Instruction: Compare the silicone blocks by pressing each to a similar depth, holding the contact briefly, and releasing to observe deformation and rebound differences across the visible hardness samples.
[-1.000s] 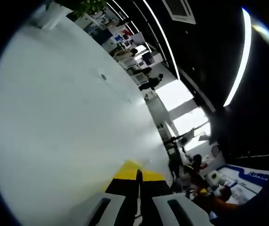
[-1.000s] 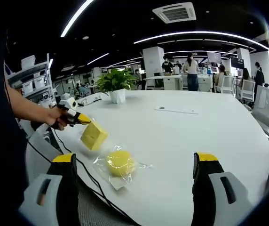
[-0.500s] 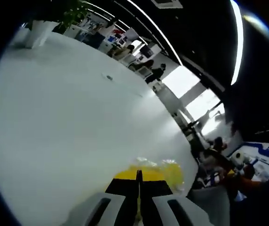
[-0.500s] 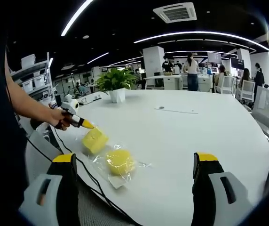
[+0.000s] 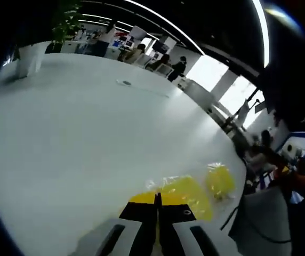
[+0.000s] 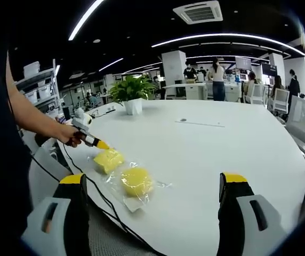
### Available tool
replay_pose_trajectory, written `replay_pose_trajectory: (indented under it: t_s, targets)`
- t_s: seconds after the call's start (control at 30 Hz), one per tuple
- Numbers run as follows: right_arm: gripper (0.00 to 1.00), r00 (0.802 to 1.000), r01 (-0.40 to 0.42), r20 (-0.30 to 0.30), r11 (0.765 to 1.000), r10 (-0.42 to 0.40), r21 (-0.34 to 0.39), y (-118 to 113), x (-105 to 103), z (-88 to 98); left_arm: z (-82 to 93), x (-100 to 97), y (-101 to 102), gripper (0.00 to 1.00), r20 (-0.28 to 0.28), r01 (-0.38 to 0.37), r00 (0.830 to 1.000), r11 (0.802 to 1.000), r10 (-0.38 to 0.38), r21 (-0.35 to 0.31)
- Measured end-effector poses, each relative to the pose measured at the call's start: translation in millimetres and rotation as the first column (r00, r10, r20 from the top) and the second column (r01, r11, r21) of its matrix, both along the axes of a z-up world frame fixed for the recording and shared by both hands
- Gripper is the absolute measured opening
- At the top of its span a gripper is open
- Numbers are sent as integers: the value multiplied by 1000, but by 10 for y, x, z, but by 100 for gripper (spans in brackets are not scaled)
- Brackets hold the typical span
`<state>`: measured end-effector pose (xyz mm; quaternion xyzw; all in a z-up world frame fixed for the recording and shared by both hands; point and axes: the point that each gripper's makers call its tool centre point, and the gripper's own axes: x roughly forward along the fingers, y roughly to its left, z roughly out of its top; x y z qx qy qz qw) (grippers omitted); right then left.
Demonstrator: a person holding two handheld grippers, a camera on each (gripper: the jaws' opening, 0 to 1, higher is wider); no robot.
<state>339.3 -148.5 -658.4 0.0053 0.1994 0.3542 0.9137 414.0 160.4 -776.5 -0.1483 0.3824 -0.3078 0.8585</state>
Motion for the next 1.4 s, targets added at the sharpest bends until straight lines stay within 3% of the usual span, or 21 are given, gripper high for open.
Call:
replay_pose_trajectory:
  t_s: [0.37, 0.57, 0.83, 1.0, 1.13, 1.4]
  targets:
    - [96, 1000, -3, -10, 1000, 3, 1, 2, 9, -31, -36, 14, 23, 0, -5, 5, 1000, 1000, -5, 18]
    - [96, 1000, -8, -15, 1000, 8, 2, 8, 23, -49, -67, 15, 89, 3, -21, -33, 999, 999, 33, 3]
    - [96, 1000, -20, -21, 1000, 20, 7, 45, 45, -60, 21, 41, 292, 40, 40, -114, 993, 993, 114, 17]
    - [96, 999, -27, -22, 1000, 27, 6, 60, 87, -86, 150, -17, 342, 61, 109, -104, 989, 994, 102, 13]
    - [96, 999, -33, -23, 999, 34, 4, 85, 117, -86, 199, -98, 397, 76, 162, -98, 983, 993, 86, 66]
    - [96, 999, -43, -29, 999, 43, -6, 85, 152, -159, 361, -340, 541, 95, 235, -135, 966, 985, 107, 109]
